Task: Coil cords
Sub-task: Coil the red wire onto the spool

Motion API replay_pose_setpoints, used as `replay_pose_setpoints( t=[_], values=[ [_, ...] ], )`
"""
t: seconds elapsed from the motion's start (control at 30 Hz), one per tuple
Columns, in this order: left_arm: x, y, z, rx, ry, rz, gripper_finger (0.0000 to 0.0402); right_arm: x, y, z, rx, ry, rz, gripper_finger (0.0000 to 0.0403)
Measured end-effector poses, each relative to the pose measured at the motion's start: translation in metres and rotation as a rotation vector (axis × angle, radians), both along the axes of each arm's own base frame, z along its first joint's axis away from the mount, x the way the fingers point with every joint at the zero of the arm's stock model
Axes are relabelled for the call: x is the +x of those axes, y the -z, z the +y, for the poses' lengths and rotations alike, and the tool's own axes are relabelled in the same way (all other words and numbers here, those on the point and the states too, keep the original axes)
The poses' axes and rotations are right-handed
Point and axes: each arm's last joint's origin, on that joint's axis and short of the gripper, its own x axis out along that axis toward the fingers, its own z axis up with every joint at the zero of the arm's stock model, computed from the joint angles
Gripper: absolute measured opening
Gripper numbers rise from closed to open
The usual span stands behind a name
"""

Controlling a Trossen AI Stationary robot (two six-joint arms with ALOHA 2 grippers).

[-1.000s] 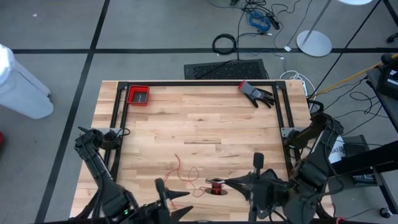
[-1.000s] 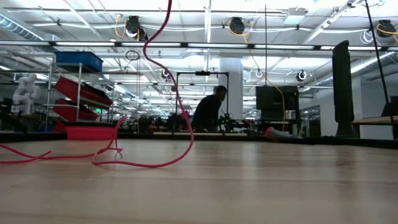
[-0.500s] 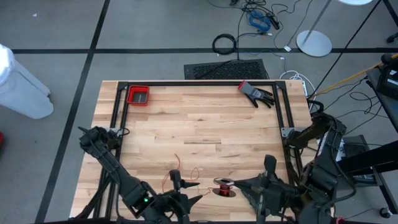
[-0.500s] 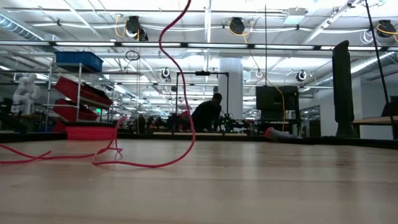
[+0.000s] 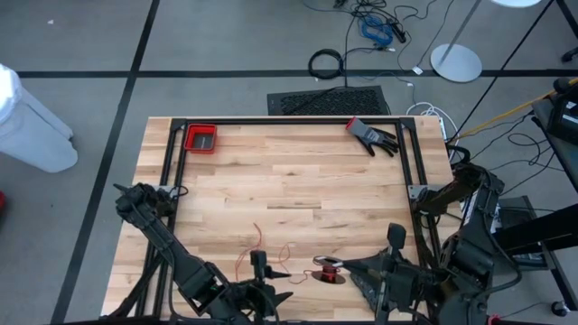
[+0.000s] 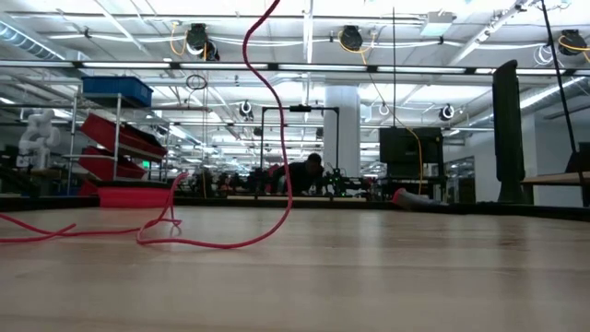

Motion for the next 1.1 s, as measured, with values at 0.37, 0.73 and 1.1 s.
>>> replay_pose_setpoints(
  t=[0.37,0.73,1.1],
  values=[
    [0.003,0.001,0.003,-0.014,0.022,0.02,0.0105,0.0,0.0,0.0,0.0,-0.001,0.0,0.0],
    [0.008,0.001,0.008,-0.014,0.014,0.024,0.0008,0.0,0.0,0.0,0.0,-0.001,0.001,0.0],
    [0.009,-0.002,0.013,0.059,-0.121,-0.054,0.0003,0.005,0.001,-0.003,0.007,0.015,0.0,0.0]
  ],
)
